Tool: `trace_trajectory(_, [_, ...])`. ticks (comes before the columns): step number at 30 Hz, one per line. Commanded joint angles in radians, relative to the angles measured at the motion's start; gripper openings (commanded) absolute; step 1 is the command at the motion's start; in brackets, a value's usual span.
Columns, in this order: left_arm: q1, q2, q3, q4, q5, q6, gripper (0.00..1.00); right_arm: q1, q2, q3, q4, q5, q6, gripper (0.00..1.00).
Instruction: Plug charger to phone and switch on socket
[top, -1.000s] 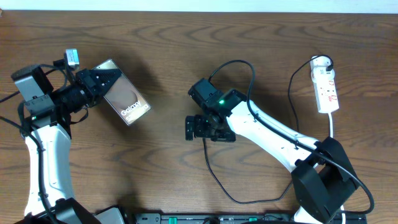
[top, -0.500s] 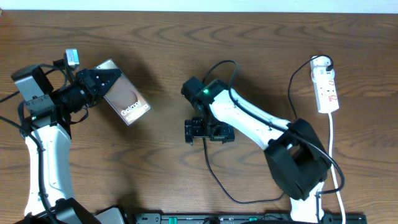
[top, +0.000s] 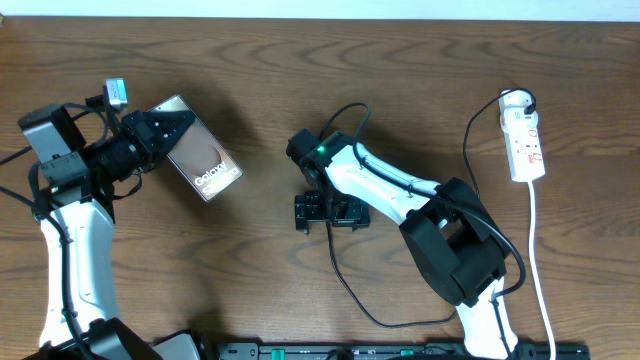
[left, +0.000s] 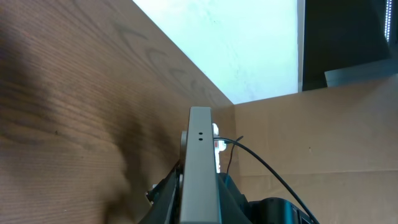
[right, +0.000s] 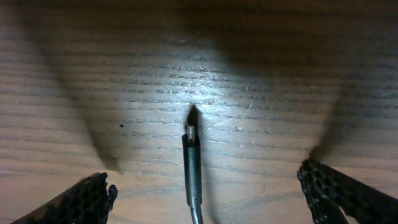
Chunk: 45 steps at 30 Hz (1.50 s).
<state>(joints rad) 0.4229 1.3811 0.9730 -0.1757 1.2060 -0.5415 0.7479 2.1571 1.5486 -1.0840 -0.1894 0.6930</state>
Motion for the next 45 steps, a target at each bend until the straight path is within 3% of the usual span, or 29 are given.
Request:
trace_trajectory(1, [0.004,-0.002,-0.002,0.005,0.04,0.014,0.08,0.008,0.016,0.013,0.01,0.005,0.007,0.9])
trace_trajectory(9, [0.004,-0.002,-0.002,0.004,0.04,0.014,0.08,0.017,0.016,0.013,0.01,0.017,0.035,0.58])
trace_trajectory(25, [0.004,-0.002,-0.003,0.0,0.04,0.014,0.08,0.019,0.016,0.013,-0.006,0.019,0.047,0.18])
trace_trajectory(36, [0.004,-0.002,-0.002,0.0,0.04,0.014,0.08,0.019,0.016,0.013,-0.008,0.019,0.051,0.11])
trace_trajectory(40, [0.004,-0.002,-0.003,-0.003,0.04,0.014,0.08,0.019,0.016,0.013,-0.009,0.019,0.051,0.01])
trace_trajectory(45, [0.004,-0.002,-0.002,-0.005,0.04,0.014,0.08,0.019,0.016,0.013,-0.01,0.012,0.05,0.01])
